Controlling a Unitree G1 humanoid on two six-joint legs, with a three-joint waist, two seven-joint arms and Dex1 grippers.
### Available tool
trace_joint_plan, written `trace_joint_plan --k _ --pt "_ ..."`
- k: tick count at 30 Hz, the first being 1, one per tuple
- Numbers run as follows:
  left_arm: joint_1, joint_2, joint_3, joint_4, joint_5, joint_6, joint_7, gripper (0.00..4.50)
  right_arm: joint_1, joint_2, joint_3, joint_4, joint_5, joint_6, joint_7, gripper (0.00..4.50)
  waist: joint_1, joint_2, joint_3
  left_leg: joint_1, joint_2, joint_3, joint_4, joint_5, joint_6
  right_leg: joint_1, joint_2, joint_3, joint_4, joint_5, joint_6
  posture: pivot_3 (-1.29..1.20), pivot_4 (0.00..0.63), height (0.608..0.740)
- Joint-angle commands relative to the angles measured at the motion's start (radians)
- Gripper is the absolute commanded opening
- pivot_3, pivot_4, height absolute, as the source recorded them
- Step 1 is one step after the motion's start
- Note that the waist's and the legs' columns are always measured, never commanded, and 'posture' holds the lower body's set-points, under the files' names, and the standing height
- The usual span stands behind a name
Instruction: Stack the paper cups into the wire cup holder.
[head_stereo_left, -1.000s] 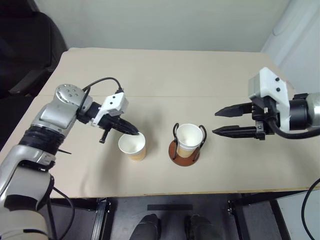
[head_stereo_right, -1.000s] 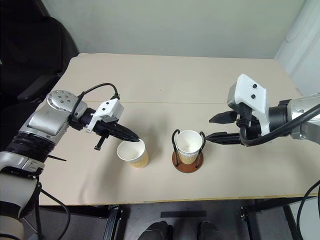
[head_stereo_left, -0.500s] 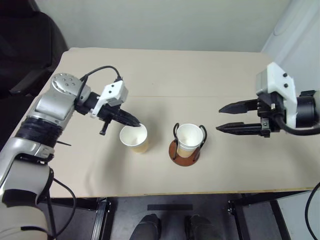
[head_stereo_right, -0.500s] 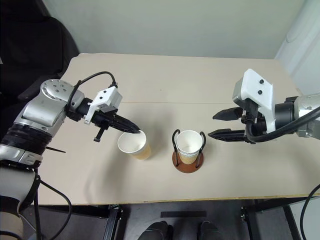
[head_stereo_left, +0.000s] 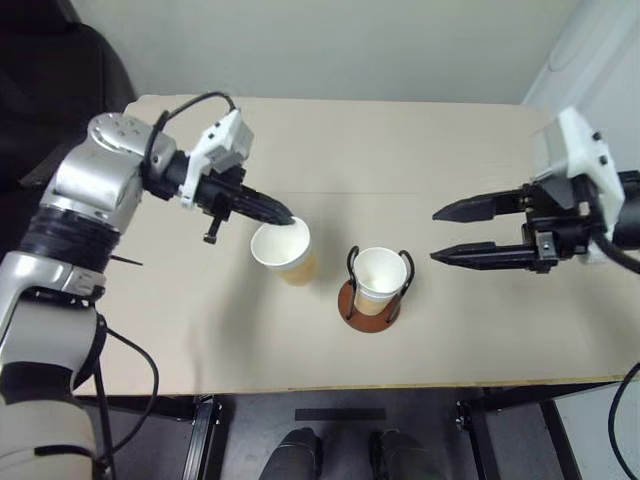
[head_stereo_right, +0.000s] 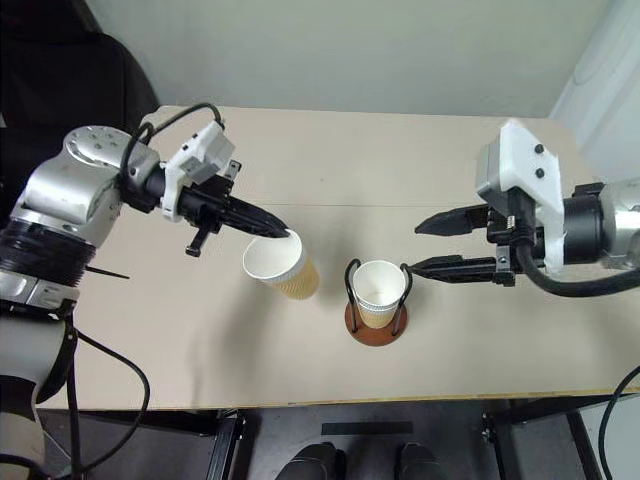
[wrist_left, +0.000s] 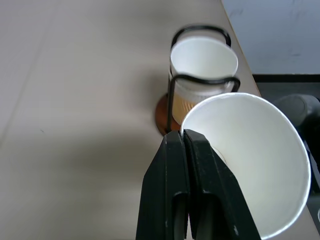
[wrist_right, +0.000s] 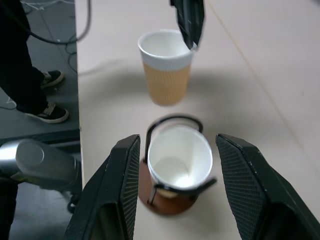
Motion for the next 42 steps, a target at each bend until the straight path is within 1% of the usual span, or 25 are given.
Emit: trace_joint_plan --k 1,5,9,18,33,42 --pt "-0.035 0.018 0.013 0.005 -0.022 -0.006 -0.029 0.04 -0.026 -0.004 -0.021 -0.001 0.012 -0.011 -0.014 2.38 0.000 0.000 0.000 0.000 0.000 0.000 0.000 0.000 0.000 0.000 0.000 0.000 0.000 0.000 0.000 0.00 0.150 0.740" --pt "-0.033 0.024 0.002 -0.001 -0.025 -0.011 -0.029 0.04 -0.010 -0.010 -0.013 -0.003 -0.008 -0.022 -0.015 2.38 0.000 0.000 0.000 0.000 0.000 0.000 0.000 0.000 0.000 0.000 0.000 0.000 0.000 0.000 0.000 0.00 0.150 0.740" --pt "-0.030 0.024 0.003 -0.017 -0.025 -0.006 -0.029 0.04 0.017 -0.054 -0.007 0.009 -0.036 -0.025 0.014 2.38 0.001 0.000 0.000 0.000 0.000 0.000 0.000 0.000 0.000 0.000 0.000 0.000 0.000 0.000 0.000 0.00 0.150 0.740" --pt "-0.029 0.022 0.000 -0.035 -0.024 -0.004 -0.029 0.04 -0.025 -0.064 -0.009 0.043 -0.034 -0.031 0.017 2.38 0.001 0.000 0.000 0.000 0.000 0.000 0.000 0.000 0.000 0.000 0.000 0.000 0.000 0.000 0.000 0.00 0.150 0.740" --pt "-0.043 0.019 -0.027 0.001 -0.011 -0.035 -0.029 0.04 -0.101 -0.022 -0.023 0.053 0.021 -0.009 -0.027 2.38 0.001 0.000 0.000 0.000 0.000 0.000 0.000 0.000 0.000 0.000 0.000 0.000 0.000 0.000 0.000 0.00 0.150 0.740" --pt "-0.066 0.014 -0.020 -0.027 -0.010 0.011 -0.029 0.04 -0.173 0.021 -0.019 0.086 0.059 0.008 -0.056 2.38 0.001 0.000 0.000 0.000 0.000 0.000 0.000 0.000 0.000 0.000 0.000 0.000 0.000 0.000 0.000 0.00 0.150 0.740"
